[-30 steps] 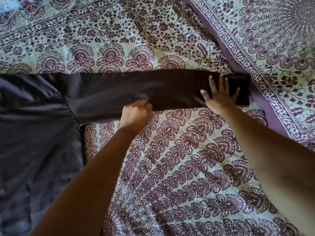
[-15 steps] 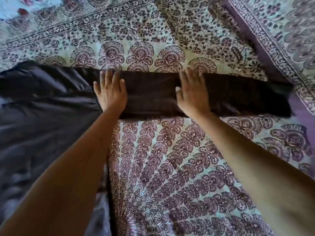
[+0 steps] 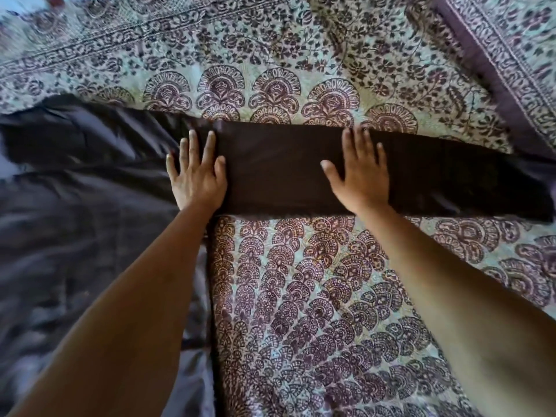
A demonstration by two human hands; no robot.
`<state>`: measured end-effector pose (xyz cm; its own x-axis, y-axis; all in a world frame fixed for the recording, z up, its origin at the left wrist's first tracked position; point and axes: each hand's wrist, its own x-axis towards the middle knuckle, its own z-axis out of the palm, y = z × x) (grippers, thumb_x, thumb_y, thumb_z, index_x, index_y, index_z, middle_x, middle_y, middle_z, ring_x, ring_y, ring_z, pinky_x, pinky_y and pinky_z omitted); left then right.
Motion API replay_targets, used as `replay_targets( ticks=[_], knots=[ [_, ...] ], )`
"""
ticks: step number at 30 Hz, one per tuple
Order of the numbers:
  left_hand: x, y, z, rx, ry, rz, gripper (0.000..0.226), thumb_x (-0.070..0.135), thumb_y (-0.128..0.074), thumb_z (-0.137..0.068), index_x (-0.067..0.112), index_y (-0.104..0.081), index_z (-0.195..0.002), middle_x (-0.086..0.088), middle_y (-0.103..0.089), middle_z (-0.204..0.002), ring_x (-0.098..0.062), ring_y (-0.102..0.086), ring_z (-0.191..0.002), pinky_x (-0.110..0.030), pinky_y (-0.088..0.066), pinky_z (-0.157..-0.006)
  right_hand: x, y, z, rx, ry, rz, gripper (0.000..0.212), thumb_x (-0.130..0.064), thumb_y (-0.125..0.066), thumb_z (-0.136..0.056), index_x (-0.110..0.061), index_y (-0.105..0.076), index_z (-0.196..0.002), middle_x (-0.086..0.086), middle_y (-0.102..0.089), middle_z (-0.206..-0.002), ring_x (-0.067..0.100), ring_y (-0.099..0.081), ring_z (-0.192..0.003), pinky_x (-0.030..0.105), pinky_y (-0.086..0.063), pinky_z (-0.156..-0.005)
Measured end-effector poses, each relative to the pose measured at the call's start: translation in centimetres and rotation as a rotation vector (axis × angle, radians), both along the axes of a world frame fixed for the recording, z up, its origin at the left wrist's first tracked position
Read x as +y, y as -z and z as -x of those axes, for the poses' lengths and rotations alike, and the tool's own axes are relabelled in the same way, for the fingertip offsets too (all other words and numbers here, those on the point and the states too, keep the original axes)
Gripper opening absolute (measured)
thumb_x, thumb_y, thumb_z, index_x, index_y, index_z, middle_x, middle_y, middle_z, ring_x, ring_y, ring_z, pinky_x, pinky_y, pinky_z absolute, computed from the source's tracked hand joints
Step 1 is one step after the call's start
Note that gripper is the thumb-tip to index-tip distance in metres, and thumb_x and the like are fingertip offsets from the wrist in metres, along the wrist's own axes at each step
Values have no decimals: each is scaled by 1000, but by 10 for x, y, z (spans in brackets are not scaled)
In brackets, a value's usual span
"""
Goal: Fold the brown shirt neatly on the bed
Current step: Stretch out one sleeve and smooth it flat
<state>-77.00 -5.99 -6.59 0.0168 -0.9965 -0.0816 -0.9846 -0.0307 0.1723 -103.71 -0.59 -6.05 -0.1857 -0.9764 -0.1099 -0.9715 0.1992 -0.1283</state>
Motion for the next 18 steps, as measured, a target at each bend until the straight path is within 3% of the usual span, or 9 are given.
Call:
replay_targets(
  ticks=[6,8,10,13,18],
  knots=[
    [-1,-8,8,-27,-47,-28,54,37,-27,-98,26,-14,-149,-5,-6,-159,-22,-3,-146,-51,3,-117,52,-13,98,27,439,-42,84,-57,-13,-83,0,-11,-146,21,-8,-154,31,-7,-143,44,-6,-117],
    [4,-15,36,-22,-34,17,56,35,-28,-97,21,-12,-150,-5,-5,-159,-21,-2,-146,-50,4,-116,46,-18,77,19,383,7,77,-50,-15,-87,1,-11,-145,20,-7,-154,30,-6,-143,43,-3,-117],
    [14,-20,86,43,92,42,57,36,-25,-97,20,-11,-150,-3,-4,-159,-19,-3,-146,-46,4,-116,32,-17,38,-13,193,55,67,-41,-17,-92,-2,-9,-146,16,-5,-155,27,-5,-144,39,-1,-116],
    [38,-18,157,128,222,-49,56,37,-21,-97,22,-10,-150,-2,-3,-159,-17,-2,-146,-44,3,-117,26,-9,-3,-55,-47,1,57,-33,-19,-98,-8,-3,-147,9,2,-157,19,1,-144,35,1,-117],
    [51,-3,173,75,213,-29,56,40,-22,-98,23,-9,-149,-1,-4,-159,-18,-4,-146,-44,3,-117,62,0,64,-3,63,12,62,-38,-9,-93,-9,-10,-147,8,-7,-156,18,-6,-144,35,-2,-116]
  ],
)
